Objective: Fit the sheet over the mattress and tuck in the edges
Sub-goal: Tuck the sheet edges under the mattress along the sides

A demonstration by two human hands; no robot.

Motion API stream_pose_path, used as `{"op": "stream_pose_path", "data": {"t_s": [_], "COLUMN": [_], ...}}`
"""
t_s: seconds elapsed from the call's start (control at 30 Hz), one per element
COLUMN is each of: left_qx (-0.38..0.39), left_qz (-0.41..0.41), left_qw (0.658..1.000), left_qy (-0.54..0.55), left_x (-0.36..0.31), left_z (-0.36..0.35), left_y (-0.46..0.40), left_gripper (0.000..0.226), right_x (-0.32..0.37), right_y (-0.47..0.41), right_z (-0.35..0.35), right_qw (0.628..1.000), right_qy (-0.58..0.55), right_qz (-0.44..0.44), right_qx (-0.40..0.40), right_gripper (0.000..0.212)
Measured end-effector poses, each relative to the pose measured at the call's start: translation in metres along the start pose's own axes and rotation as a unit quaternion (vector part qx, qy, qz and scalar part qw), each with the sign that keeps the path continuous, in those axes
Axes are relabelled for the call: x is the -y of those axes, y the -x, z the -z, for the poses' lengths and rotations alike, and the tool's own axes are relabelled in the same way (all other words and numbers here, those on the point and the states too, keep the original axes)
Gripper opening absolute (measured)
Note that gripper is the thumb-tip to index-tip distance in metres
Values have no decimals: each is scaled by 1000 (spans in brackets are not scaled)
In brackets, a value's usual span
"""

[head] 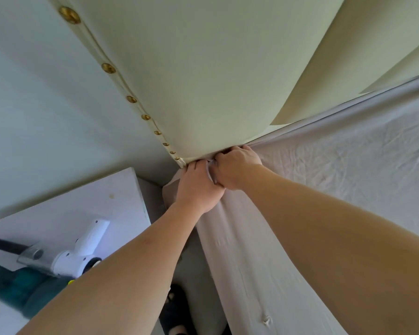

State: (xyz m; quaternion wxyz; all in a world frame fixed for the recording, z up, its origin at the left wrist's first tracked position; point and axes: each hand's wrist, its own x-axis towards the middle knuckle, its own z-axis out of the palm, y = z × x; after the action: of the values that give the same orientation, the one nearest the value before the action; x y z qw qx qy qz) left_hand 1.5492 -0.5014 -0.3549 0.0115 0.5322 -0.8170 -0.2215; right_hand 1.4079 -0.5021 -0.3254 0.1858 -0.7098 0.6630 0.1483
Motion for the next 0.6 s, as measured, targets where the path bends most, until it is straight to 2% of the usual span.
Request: {"op": "stream_pose_path", "data": {"t_s": [0.07, 0.13, 0.2, 0.37, 0.47, 0.6], "left_qx": [-9, -8, 9, 32, 103, 180], "left_qz": [-5, 40, 87, 112, 110, 159], "left_qw": [1000, 996, 992, 982, 980, 961], "left_qy": [29, 82, 95, 150, 130, 139], "left_x": [3, 3, -2, -2, 10, 15], "left_z": [4, 12, 17, 24, 31, 37], "left_y": [5, 12, 17, 6, -4, -20], "left_gripper": [55, 63, 70, 55, 48, 31], "right_x": [5, 7, 10, -2, -11, -7], "right_y": [11, 26, 40, 29, 14, -4], "right_z": [-7, -20, -32, -15, -4, 4], "right_qw": [999, 995, 994, 996, 999, 999], "right_qy": [-25, -42, -50, -51, -32, -13], "right_qz": [-17, -35, -40, -22, -3, -7], "right_qx": [-44, -79, -91, -72, -16, 29], "right_gripper": [71, 56, 55, 57, 57, 59]}}
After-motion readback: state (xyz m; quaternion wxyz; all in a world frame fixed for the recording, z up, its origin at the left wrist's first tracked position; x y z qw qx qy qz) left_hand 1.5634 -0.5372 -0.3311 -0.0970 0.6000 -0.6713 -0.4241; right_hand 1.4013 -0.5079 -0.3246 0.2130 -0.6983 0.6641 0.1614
